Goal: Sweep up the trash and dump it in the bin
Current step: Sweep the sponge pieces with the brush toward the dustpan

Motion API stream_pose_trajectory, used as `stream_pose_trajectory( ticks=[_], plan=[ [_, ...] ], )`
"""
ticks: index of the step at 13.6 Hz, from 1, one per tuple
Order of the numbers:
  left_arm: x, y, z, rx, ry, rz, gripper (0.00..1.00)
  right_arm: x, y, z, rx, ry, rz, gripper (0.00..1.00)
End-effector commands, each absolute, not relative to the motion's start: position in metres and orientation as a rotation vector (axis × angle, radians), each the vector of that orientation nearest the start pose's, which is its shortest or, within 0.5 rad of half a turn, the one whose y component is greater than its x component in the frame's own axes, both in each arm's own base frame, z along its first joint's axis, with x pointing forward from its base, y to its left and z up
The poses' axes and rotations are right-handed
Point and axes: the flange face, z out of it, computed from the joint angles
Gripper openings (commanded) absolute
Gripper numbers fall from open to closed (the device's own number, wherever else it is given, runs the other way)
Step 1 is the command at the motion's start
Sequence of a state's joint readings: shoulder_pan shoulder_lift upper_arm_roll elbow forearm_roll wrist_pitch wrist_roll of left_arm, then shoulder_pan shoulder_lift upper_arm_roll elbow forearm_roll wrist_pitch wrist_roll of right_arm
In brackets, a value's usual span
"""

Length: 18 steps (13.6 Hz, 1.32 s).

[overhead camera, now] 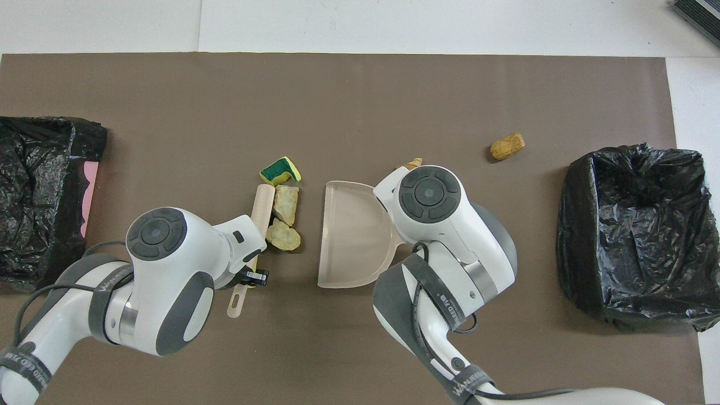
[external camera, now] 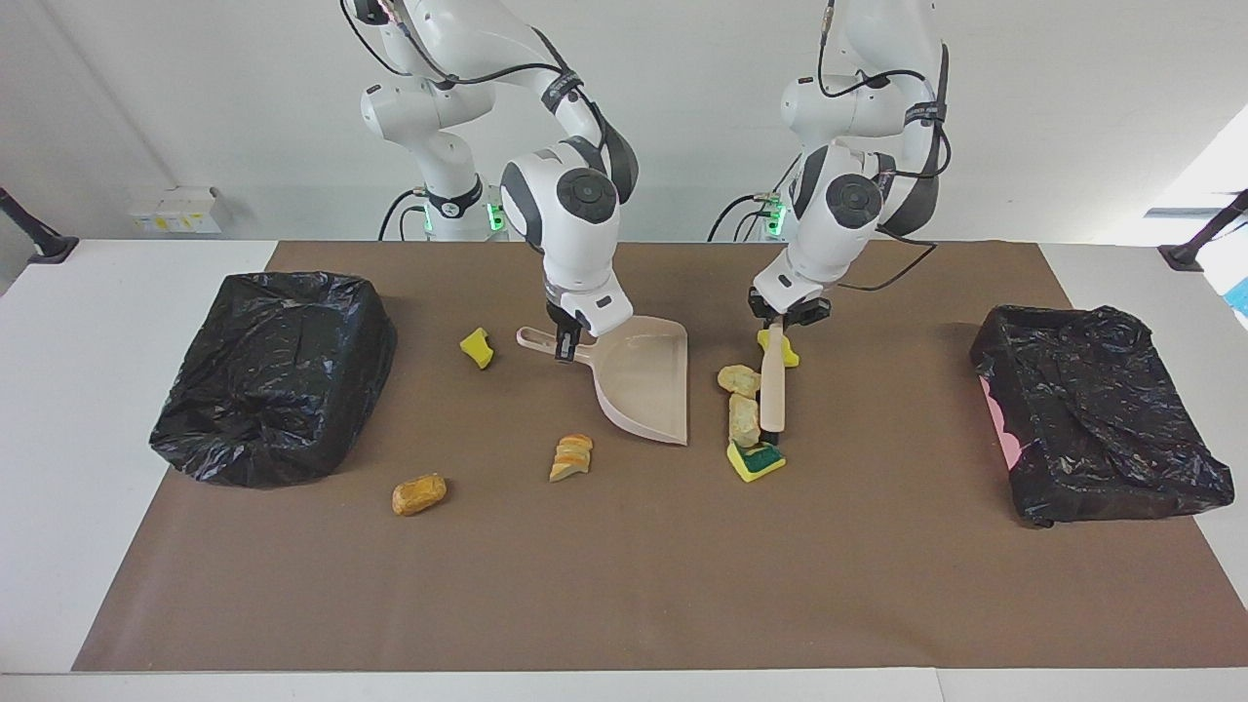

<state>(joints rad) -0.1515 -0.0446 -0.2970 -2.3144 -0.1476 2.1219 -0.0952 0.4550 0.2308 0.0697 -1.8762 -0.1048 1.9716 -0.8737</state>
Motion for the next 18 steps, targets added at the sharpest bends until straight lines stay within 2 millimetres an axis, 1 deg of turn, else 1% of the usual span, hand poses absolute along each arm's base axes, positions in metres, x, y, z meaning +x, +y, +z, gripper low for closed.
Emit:
stream_pose_trajectory(
  ticks=[1, 3, 5, 6, 8, 9, 10, 11, 12, 13, 14, 15, 16, 18],
  plan=[
    [0.421, -0.251, 0.352, -3.192, 0.478, 0.249, 0.0, 0.52, 0.29, 0.38, -2.368, -2.163, 0.216, 0.0],
    [0.406, -0.279, 0.357, -3.203, 0.536, 0.235, 0.0, 0.521, 0.289, 0.379, -2.369, -2.161, 0.218, 0.0],
    [0.394, -0.308, 0.365, -3.224, 0.53, 0.226, 0.0, 0.521, 0.289, 0.379, -2.369, -2.161, 0.216, 0.0],
    [0.391, -0.318, 0.369, -3.236, 0.519, 0.23, 0.0, 0.521, 0.289, 0.379, -2.371, -2.159, 0.216, 0.0],
    [0.394, -0.336, 0.386, -3.294, 0.471, 0.245, 0.0, 0.522, 0.288, 0.379, -2.373, -2.157, 0.216, 0.0],
    [0.399, -0.337, 0.397, -3.324, 0.443, 0.267, 0.0, 0.523, 0.286, 0.378, -2.374, -2.155, 0.219, 0.0],
    [0.4, -0.335, 0.408, -3.327, 0.43, 0.309, 0.0, 0.524, 0.285, 0.377, -2.374, -2.153, 0.221, 0.0],
    [0.403, -0.327, 0.415, -3.313, 0.411, 0.364, 0.0, 0.528, 0.282, 0.378, -2.369, -2.157, 0.217, 0.0],
    [0.409, -0.309, 0.424, -3.31, 0.353, 0.375, 0.0, 0.53, 0.282, 0.377, -2.35, -2.175, 0.22, 0.0],
    [0.408, -0.294, 0.434, -3.299, 0.287, 0.395, 0.0, 0.53, 0.283, 0.378, -2.347, -2.179, 0.221, 0.0],
    [0.406, -0.273, 0.44, -3.268, 0.189, 0.438, 0.0, 0.53, 0.283, 0.378, -2.345, -2.183, 0.219, 0.0],
    [0.4, -0.258, 0.439, -3.216, 0.108, 0.496, 0.0, 0.53, 0.282, 0.378, -2.344, -2.189, 0.22, 0.0],
    [0.398, -0.244, 0.437, -3.157, 0.051, 0.486, 0.0, 0.531, 0.282, 0.378, -2.344, -2.19, 0.218, 0.0],
    [0.382, -0.228, 0.426, -3.067, -0.091, 0.457, 0.0, 0.531, 0.282, 0.378, -2.344, -2.19, 0.218, 0.0]
  ],
)
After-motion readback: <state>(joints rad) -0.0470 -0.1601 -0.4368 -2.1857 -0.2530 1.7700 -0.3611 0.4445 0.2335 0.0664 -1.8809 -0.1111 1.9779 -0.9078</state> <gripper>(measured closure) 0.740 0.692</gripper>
